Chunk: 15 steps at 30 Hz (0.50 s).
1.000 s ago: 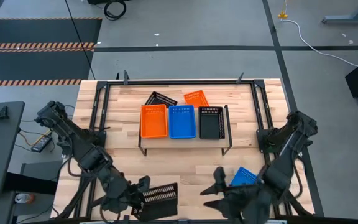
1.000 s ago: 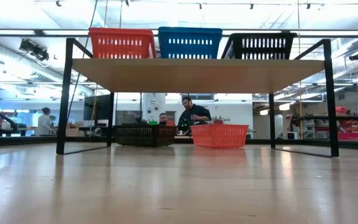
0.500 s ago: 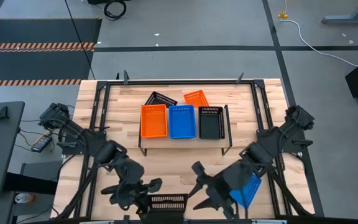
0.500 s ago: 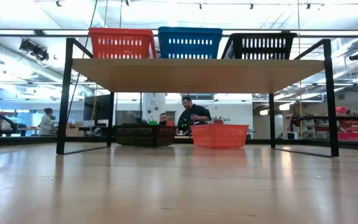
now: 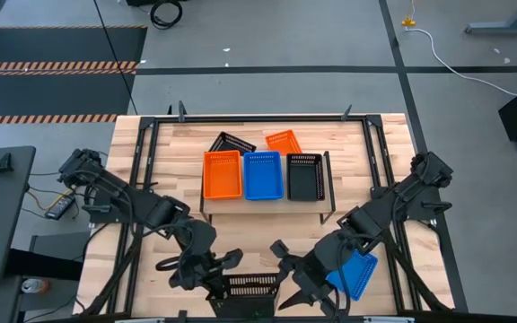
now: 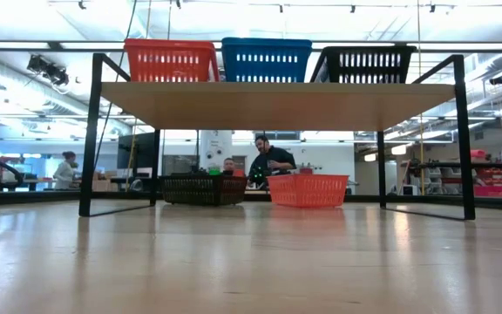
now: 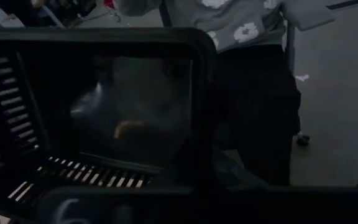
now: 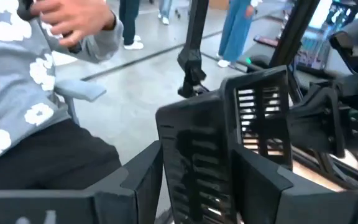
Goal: Stack baskets on shelf by color
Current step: Stack the bottom black bin on top of the black bin on the shelf
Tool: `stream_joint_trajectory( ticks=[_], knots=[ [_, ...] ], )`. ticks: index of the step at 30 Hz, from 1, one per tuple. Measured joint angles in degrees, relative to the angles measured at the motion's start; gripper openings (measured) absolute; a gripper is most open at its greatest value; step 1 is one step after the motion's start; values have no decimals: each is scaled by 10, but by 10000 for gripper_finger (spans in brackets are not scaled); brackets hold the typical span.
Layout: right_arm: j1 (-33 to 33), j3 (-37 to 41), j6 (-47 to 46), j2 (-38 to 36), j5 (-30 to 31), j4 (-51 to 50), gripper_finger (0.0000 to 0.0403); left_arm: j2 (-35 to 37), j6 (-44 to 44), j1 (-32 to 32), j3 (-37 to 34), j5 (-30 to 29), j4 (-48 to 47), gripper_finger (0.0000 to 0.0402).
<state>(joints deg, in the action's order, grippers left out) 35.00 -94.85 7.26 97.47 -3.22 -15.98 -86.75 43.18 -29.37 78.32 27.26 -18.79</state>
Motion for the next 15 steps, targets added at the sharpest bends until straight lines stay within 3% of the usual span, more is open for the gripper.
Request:
stream_joint_trajectory(
  ticks=[7,13,15],
  knots=[
    [-3,6,-4,0,-41,-3,148,-2,-12,7,0,-5,21,22],
    [-3,6,36,0,-57,-8,33,-2,-48,7,0,-7,52,28],
    [-4,6,56,0,-64,-10,13,-2,-63,8,0,-7,71,29]
  ],
)
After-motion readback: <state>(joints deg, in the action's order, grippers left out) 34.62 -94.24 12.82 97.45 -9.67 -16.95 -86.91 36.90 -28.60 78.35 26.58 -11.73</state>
